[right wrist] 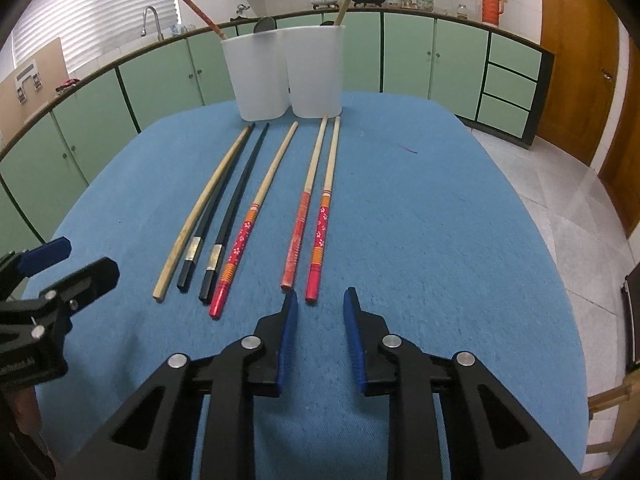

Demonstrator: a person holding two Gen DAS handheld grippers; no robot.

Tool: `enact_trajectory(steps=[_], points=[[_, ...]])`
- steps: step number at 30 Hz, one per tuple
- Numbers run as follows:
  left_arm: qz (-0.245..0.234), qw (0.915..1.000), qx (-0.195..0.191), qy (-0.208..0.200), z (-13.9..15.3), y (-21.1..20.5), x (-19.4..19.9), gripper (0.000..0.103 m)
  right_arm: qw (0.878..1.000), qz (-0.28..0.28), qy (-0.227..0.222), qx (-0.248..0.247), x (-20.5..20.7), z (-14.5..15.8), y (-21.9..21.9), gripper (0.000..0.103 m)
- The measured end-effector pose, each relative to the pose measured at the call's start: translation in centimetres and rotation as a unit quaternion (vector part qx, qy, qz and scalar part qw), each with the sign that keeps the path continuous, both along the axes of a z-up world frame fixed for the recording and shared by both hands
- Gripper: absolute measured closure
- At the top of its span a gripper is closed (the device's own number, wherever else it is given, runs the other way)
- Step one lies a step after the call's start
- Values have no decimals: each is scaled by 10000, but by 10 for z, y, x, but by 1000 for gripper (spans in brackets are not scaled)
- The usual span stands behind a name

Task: Organize utensils
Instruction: 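Move both open tools back over the remaining chopsticks, then grasp a plain wooden chopstick with the left tool while the right tool grasps a red-patterned chopstick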

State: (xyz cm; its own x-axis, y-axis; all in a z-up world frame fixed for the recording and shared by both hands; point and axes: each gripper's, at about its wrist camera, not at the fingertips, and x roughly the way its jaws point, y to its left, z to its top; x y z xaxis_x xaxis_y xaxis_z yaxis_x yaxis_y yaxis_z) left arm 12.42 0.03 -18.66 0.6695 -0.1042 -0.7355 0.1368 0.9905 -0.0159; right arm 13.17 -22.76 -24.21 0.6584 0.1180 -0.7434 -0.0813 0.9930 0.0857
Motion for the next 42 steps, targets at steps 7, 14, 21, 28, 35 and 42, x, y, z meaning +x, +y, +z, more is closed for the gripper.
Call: enact_trajectory(steps=[7, 14, 21, 28, 35, 42], points=[[-53, 9999, -91, 99, -5, -4, 0, 12, 9998, 23, 65, -169, 6, 0, 6, 97], [-218, 9995, -68, 225, -12, -15, -1, 21, 9998, -90, 76, -168, 2, 2, -3, 97], [-172, 9987, -117, 465, -24, -21, 4, 29, 9999, -113, 64, -17, -1, 1, -10, 97], [-90, 9993, 14, 369, -25, -29, 5, 50, 9999, -104, 46, 68, -1, 0, -12, 97], [-150, 9994, 74, 287, -26, -37, 4, 69, 9997, -125, 51, 179, 0, -1, -14, 97], [-214, 9993, -38, 290, -27, -40, 6, 91, 9998, -151, 51, 86, 1, -1, -10, 97]])
